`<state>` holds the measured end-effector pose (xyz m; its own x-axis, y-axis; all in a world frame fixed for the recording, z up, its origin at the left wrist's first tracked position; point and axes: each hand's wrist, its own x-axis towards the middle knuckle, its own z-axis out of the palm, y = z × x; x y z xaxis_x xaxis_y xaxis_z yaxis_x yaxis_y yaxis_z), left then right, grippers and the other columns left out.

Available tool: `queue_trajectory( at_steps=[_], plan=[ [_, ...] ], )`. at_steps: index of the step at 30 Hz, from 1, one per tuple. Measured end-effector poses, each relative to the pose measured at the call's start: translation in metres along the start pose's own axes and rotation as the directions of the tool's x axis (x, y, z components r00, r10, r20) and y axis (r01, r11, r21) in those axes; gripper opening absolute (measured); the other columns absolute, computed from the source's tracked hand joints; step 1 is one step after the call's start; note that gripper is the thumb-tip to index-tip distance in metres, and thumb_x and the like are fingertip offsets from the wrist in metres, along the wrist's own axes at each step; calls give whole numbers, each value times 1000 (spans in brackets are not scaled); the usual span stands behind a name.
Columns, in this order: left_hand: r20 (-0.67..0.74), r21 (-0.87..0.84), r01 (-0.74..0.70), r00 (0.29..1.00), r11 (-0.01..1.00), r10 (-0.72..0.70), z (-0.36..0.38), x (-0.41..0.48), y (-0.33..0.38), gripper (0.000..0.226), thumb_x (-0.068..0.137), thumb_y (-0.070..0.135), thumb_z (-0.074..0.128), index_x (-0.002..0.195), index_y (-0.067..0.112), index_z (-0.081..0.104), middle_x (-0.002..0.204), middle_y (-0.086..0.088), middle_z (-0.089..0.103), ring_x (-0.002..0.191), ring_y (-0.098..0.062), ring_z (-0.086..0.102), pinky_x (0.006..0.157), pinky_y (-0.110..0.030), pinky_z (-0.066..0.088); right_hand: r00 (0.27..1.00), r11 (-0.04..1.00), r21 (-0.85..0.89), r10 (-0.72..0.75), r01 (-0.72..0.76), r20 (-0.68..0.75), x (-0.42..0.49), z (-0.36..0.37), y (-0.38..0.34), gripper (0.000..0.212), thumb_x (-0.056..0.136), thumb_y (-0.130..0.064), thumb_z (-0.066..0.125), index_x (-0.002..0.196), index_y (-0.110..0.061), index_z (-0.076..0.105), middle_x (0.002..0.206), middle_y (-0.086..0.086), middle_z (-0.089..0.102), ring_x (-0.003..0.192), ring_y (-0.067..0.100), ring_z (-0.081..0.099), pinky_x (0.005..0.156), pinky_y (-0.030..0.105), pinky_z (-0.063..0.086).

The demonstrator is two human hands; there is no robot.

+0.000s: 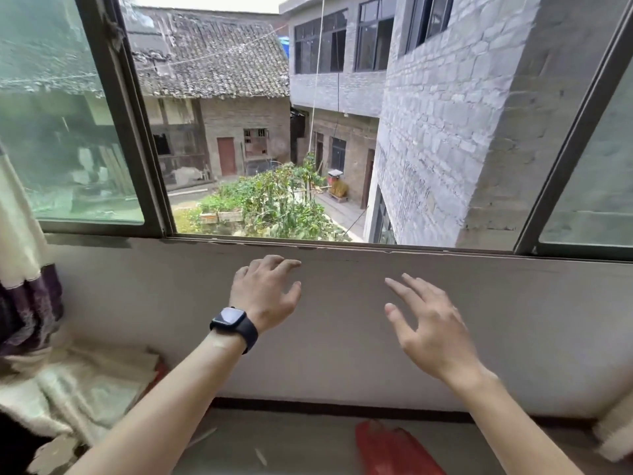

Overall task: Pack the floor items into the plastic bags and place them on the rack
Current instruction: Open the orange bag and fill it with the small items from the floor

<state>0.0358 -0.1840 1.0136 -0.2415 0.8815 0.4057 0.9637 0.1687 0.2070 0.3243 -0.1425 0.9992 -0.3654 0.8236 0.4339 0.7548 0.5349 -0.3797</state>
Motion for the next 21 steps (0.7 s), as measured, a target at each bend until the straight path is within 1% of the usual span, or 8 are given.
queue_trajectory(
  at_steps=[2,6,8,11,16,18,21],
  plan=[
    [54,-22,18,998,1000,-17,35,23,-1,44,89,50,49,133,45,49,136,13,50,127,-15,44,105,-35,32,997,998,21,51,-53,54,17,22,24,46,95,-53,46,140,-49,45,153,-16,40,144,5,24,116,43,31],
    [162,-20,32,986,999,-28,97,66,-1,44,90,49,47,134,44,48,138,12,48,129,-15,43,105,-34,30,982,992,-17,123,-122,144,43,66,68,44,96,-50,49,140,-49,46,153,-16,40,143,6,26,113,38,30],
    [229,-26,62,972,998,-55,127,80,2,44,91,48,47,134,43,49,138,11,49,128,-16,44,103,-34,32,969,986,-35,165,-161,185,50,86,91,44,96,-49,50,140,-48,46,153,-16,40,143,6,25,112,37,29],
    [337,-22,85,939,996,-72,181,86,9,43,91,47,47,134,42,49,137,10,49,126,-17,45,103,-35,34,933,978,-70,210,-198,291,54,121,130,45,97,-49,47,142,-48,44,153,-16,39,144,6,24,113,35,28],
    [515,37,136,846,990,-135,278,64,12,44,90,46,45,134,41,49,136,10,49,126,-16,45,102,-34,33,831,967,-130,255,-219,495,53,196,201,46,98,-53,43,144,-47,41,154,-15,38,145,9,24,115,33,26],
    [569,82,168,801,982,-185,319,52,9,44,89,46,44,133,40,49,134,10,50,125,-17,45,101,-34,34,773,963,-157,270,-219,575,50,234,233,48,98,-54,42,145,-46,40,154,-14,38,145,9,25,117,30,24],
    [648,159,239,706,958,-285,398,29,4,46,90,48,43,135,40,46,136,8,48,128,-17,43,102,-35,33,661,960,-167,276,-225,698,38,306,294,52,98,-56,40,148,-42,37,155,-12,38,145,11,26,117,27,22]
  ],
)
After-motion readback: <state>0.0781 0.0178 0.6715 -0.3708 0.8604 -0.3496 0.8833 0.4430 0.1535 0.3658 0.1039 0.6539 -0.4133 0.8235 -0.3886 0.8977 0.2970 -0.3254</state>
